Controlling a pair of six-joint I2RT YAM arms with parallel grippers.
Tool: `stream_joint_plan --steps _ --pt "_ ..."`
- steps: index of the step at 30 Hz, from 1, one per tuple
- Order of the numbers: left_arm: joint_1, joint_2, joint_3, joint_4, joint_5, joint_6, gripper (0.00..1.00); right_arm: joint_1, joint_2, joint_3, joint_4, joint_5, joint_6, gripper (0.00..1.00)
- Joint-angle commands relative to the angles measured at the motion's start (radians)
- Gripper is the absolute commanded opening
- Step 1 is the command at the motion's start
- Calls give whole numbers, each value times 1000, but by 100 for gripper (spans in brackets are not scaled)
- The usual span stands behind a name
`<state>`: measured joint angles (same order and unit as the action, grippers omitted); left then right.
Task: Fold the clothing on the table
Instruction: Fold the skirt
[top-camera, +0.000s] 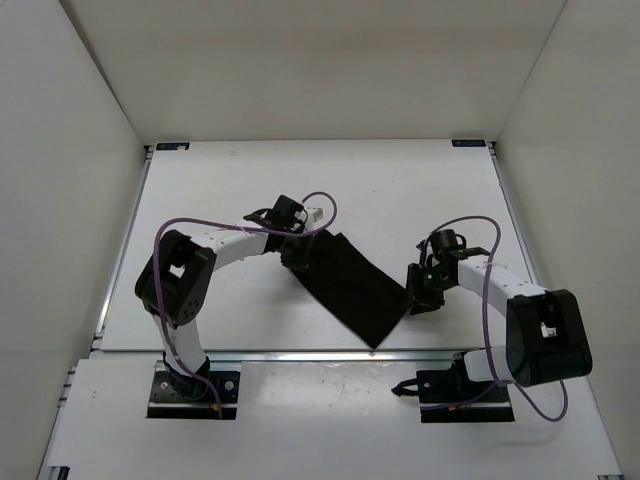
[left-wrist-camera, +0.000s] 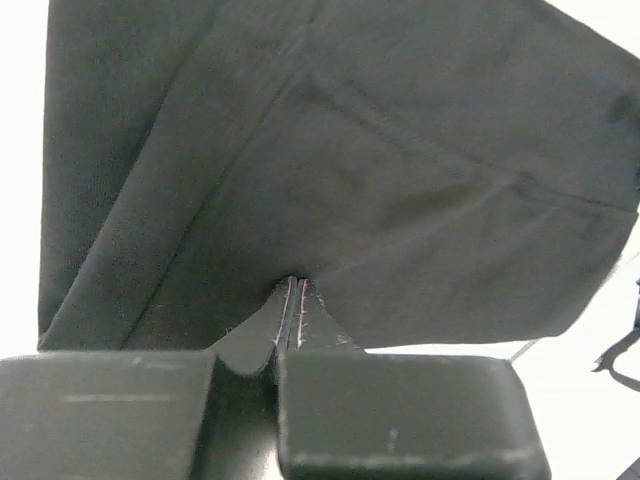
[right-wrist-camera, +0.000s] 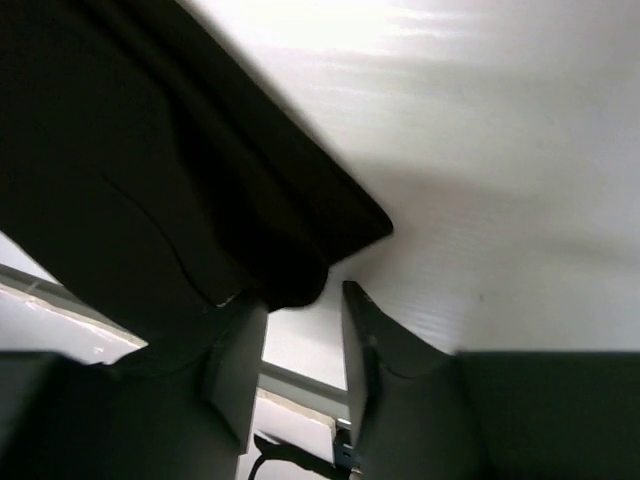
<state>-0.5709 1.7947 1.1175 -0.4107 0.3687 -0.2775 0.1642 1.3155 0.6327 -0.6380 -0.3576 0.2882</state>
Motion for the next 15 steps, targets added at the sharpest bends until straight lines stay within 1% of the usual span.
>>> stream_joint_plan --steps 1,3,5,8,11,13,15 --pt "-6 9 -13 -5 -27 5 0 29 45 59 35 23 -4 31" --pt "-9 11 -15 -23 -34 12 0 28 70 81 41 32 3 25" --pt "-4 19 -19 -43 -54 18 0 14 92 94 52 28 -3 24" --pt "9 -4 -50 -43 -53 9 0 -6 125 143 63 35 -17 24" --pt "23 -35 -82 -43 -65 -6 0 -17 192 218 67 40 -43 28" --pt "31 -63 -99 -37 -67 -8 0 -11 269 266 64 43 -66 28" --pt "26 -75 -123 -28 -71 -22 0 -9 344 359 66 68 -115 28"
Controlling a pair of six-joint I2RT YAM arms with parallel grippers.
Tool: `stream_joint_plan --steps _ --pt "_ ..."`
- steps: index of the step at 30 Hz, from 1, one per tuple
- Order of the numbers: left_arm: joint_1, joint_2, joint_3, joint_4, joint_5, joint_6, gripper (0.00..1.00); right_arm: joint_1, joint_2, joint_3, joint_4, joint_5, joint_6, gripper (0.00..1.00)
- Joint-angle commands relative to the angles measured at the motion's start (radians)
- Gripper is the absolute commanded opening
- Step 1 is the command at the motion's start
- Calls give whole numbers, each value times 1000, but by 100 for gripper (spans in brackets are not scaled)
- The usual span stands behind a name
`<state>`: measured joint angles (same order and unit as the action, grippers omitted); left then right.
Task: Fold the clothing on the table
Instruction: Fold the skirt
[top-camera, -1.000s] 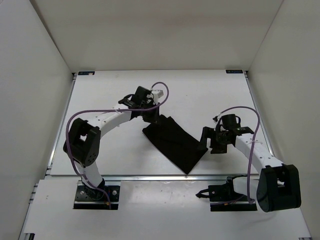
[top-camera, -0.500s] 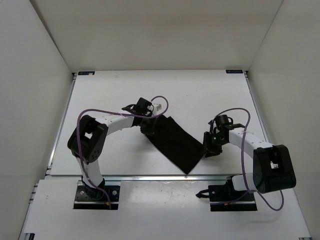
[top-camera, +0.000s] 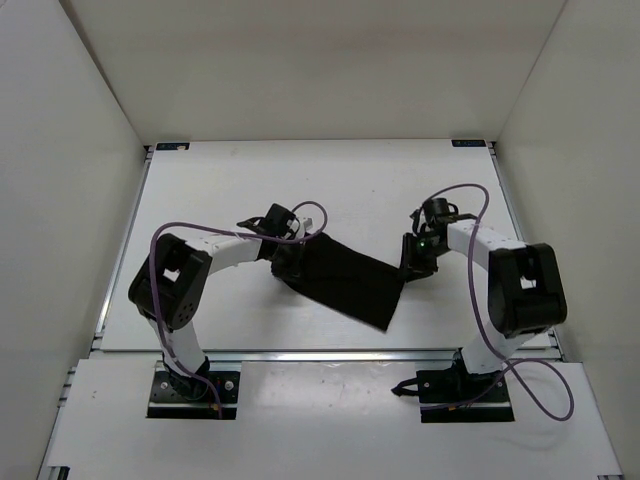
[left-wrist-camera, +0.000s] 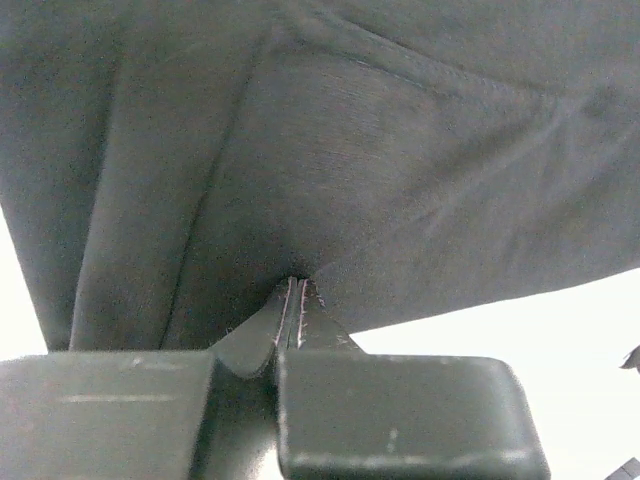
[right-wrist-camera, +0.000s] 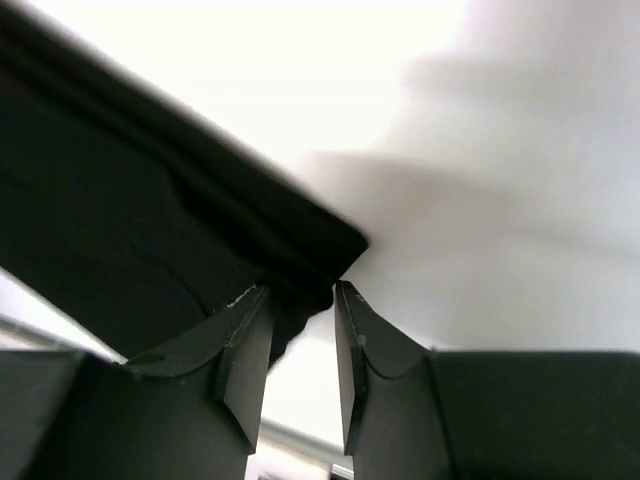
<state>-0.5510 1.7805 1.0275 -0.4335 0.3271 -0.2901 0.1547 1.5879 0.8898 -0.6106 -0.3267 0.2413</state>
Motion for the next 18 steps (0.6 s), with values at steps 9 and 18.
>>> stream_joint_plan --steps 9,18 --pt "36 -101 -58 -16 -23 -14 0 -18 316 472 -12 68 -111 26" --pt "131 -148 60 -30 10 12 49 -14 227 514 -9 23 -48 65"
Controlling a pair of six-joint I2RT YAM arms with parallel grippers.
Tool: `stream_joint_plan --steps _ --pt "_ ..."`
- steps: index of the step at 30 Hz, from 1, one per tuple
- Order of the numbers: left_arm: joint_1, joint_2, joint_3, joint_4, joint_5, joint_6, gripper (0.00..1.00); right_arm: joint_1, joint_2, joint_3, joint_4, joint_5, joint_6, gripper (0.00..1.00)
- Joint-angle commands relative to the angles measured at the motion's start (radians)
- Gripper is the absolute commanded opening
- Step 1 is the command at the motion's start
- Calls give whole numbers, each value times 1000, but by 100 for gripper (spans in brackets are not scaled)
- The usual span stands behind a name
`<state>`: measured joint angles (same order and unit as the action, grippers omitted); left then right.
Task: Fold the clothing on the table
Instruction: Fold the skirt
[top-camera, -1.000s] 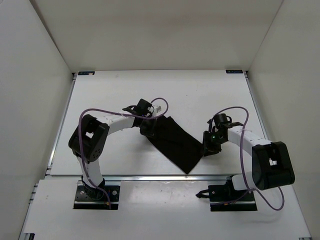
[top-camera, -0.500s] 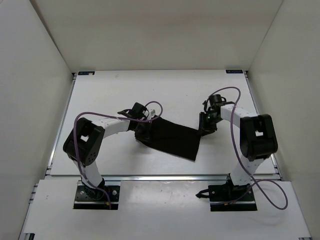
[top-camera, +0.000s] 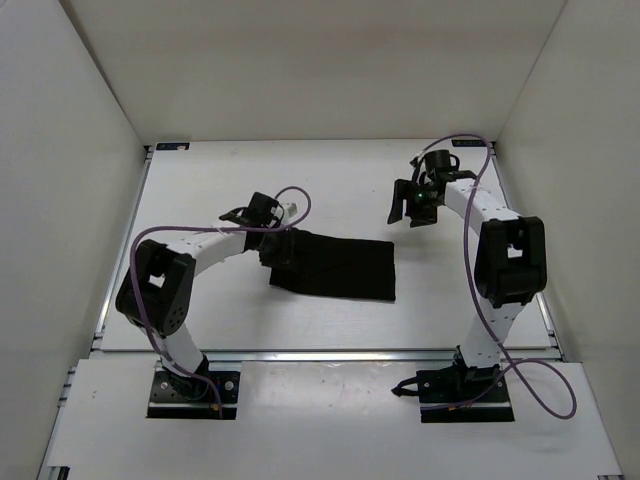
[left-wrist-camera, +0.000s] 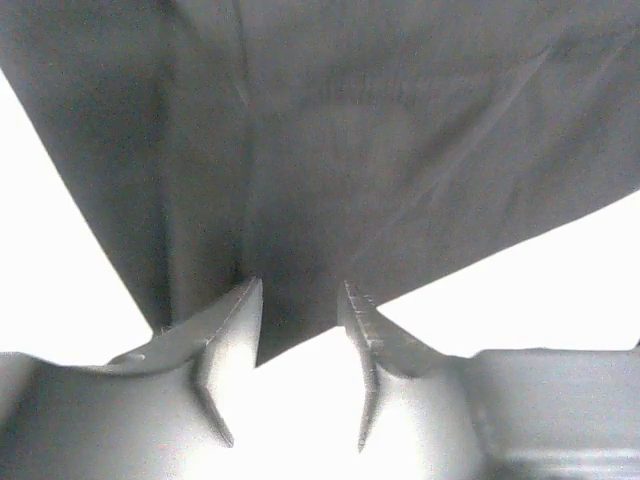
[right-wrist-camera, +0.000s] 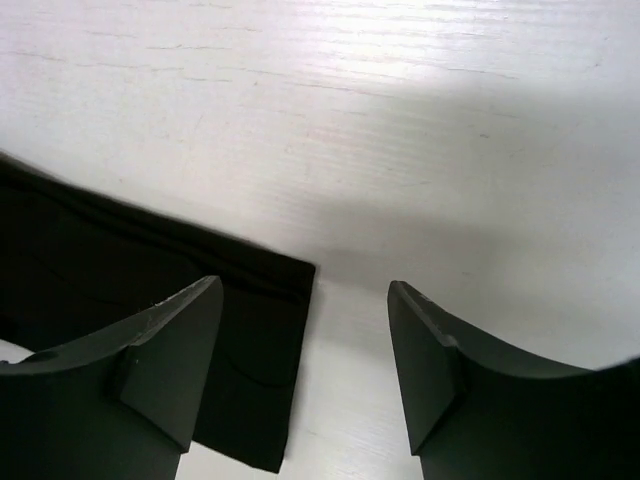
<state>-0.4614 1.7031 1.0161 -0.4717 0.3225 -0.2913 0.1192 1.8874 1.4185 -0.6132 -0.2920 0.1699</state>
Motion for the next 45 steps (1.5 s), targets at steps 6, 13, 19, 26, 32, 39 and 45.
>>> stream_joint_plan --steps 6,13,19,26,32,39,45 --pt "127 -106 90 -18 -11 47 74 95 -181 -251 46 -42 91 67" --pt "171 -129 -46 56 35 31 76 119 -292 -455 124 -58 157 67" --pt "165 -108 -129 154 82 -5 72 100 -316 -497 144 -75 174 54" --pt "150 -74 -195 268 179 -71 73 129 -260 -460 149 -62 144 30" --pt "109 -45 -220 304 139 -103 61 143 -189 -408 145 -61 105 22" --pt "109 -69 -194 272 21 -128 0 137 -159 -375 139 -68 82 20" --pt "113 -91 -27 141 -75 -80 0 151 -133 -348 144 -99 75 22"
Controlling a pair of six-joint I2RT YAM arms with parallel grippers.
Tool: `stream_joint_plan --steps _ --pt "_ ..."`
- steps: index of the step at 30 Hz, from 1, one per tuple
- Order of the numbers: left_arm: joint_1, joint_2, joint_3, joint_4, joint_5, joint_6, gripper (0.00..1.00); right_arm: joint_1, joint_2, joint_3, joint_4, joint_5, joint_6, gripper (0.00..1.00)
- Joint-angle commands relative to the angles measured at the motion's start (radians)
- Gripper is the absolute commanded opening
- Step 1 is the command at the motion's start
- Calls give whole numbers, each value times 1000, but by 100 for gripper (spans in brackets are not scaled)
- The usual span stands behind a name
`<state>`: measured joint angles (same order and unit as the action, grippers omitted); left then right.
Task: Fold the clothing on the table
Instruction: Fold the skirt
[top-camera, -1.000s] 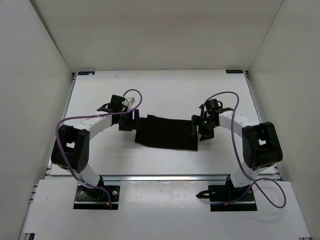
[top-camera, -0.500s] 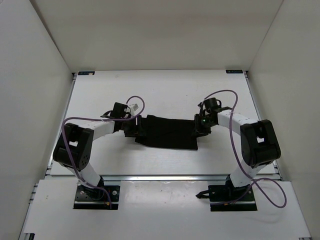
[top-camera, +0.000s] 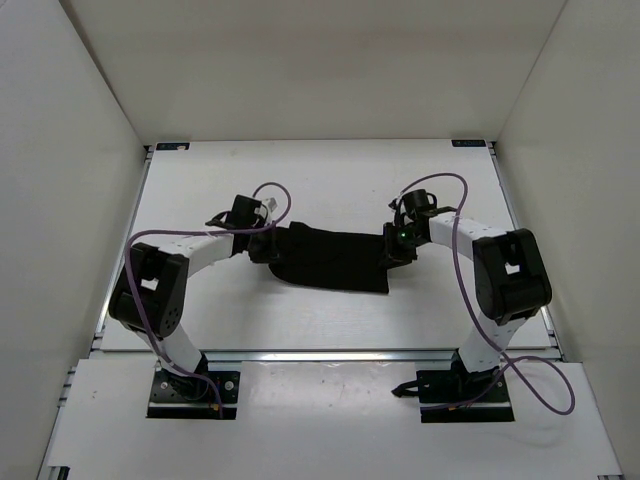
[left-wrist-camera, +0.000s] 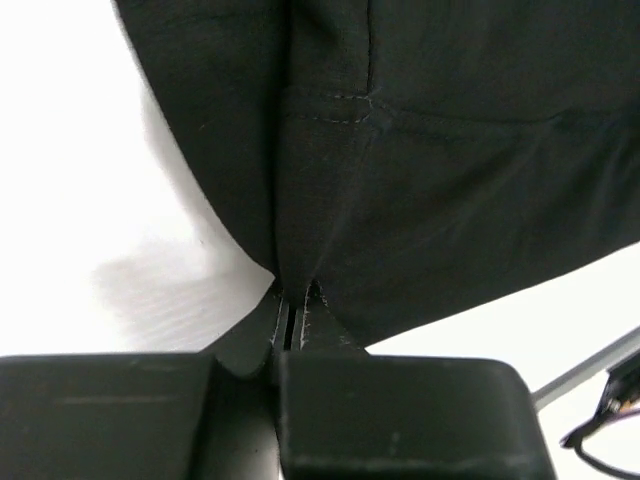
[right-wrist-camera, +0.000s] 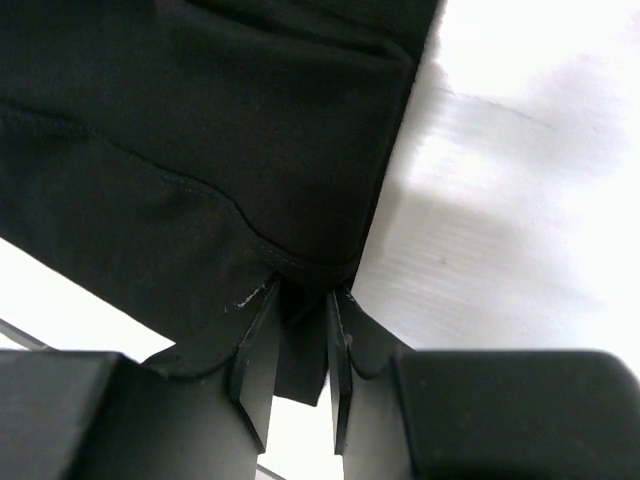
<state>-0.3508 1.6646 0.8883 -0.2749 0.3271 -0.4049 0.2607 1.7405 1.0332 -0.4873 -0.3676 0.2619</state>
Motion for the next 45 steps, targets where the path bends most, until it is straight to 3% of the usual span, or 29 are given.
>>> stream_joint_plan --steps 1,5,9,18,24,37,42,45 --pt "9 -51 139 -87 -88 41 0 15 17 45 27 -31 -18 22" --pt "-14 -25 288 -171 -128 90 0 28 39 89 27 -37 -18 24" --pt "-83 76 476 -337 -207 147 0 -1 11 117 -10 -11 -3 36" --pt "-264 242 765 -559 -464 227 0 -182 -257 -10 38 -22 28 52" --pt "-346 311 889 -581 -415 224 0 -224 -305 -110 18 -27 23 51" --pt "-491 448 985 -590 -304 201 0 -245 -357 -202 52 -10 42 52" --pt "-510 482 1037 -598 -304 195 0 -218 -337 -237 136 34 34 43" --pt "-498 474 1034 -554 -272 180 0 -207 -288 -210 136 47 31 33"
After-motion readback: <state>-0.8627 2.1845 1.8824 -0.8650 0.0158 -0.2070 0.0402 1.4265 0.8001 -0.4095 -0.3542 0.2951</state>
